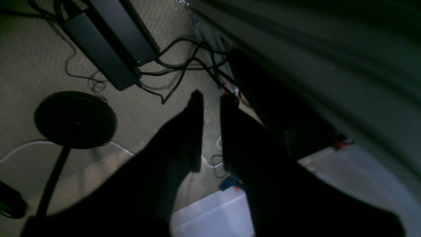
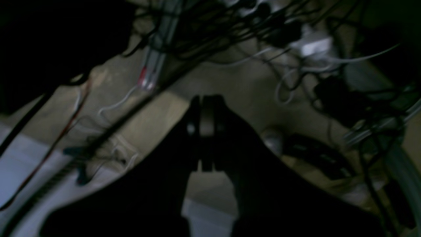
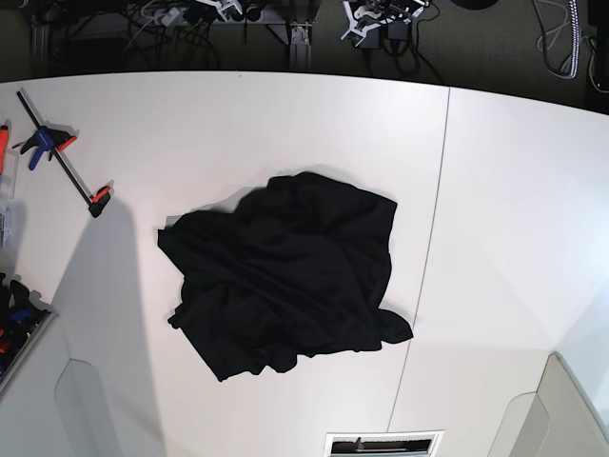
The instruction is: Layout the t-shirt on the table in an organized manner, then fold the t-shirt properly
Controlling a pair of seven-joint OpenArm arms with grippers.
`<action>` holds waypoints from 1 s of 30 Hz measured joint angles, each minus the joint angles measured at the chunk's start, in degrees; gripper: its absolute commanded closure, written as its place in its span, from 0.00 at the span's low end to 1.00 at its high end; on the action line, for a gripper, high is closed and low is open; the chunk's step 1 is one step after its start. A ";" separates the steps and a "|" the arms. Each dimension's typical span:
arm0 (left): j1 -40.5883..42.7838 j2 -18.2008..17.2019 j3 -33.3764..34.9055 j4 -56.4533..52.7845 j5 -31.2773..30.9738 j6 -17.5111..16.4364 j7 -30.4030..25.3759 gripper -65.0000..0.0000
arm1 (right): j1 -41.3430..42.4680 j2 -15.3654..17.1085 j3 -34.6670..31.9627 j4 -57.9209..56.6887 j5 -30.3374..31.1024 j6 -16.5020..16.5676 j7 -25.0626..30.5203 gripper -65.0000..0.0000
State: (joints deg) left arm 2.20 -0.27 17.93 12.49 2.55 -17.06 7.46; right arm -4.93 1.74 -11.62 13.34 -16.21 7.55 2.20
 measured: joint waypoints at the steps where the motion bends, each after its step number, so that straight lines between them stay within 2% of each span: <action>1: 0.00 -0.02 0.00 -0.02 0.59 -0.04 0.02 0.83 | -0.33 0.22 0.00 1.11 0.00 -0.02 0.02 1.00; 3: 0.00 -0.02 0.00 -0.02 0.92 -0.04 0.00 0.83 | -0.87 0.33 0.00 3.06 0.02 -0.07 0.11 1.00; 5: -0.15 0.00 0.00 0.00 0.90 -0.11 0.02 0.83 | -1.14 0.35 0.00 4.17 0.28 -1.57 -0.02 0.99; 8: -0.15 -0.02 0.00 0.04 0.94 0.17 0.00 0.82 | -1.27 0.28 0.00 4.74 2.78 -4.68 0.00 0.68; 9: -0.17 0.00 0.00 0.04 1.14 1.55 0.00 0.80 | -1.25 0.28 0.00 4.76 4.31 -6.47 0.04 0.58; 11: -0.13 0.11 0.00 0.04 1.64 3.67 0.00 0.76 | -1.25 0.31 0.00 4.76 4.79 -8.81 0.00 0.47; 18: -0.15 0.09 0.00 0.09 1.66 4.15 -0.31 0.75 | -2.58 0.33 0.02 4.76 4.57 -9.22 -0.04 0.48; 22: -0.15 0.09 0.00 0.09 1.64 4.17 -0.90 0.75 | -3.32 0.33 0.02 4.76 0.11 -9.07 -0.02 0.67; 25: -0.15 0.09 0.00 0.09 1.66 4.17 -0.90 0.75 | -3.43 1.05 0.02 5.18 -0.61 -9.05 0.00 0.77; 30: 0.02 -0.22 0.00 1.09 1.62 4.15 -0.42 0.75 | -5.97 3.63 0.02 10.93 -1.20 -9.09 0.00 0.79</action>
State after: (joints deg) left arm 2.22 -0.49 17.93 13.58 4.16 -12.91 7.05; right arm -10.90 5.37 -11.60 24.27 -17.41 -1.54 2.20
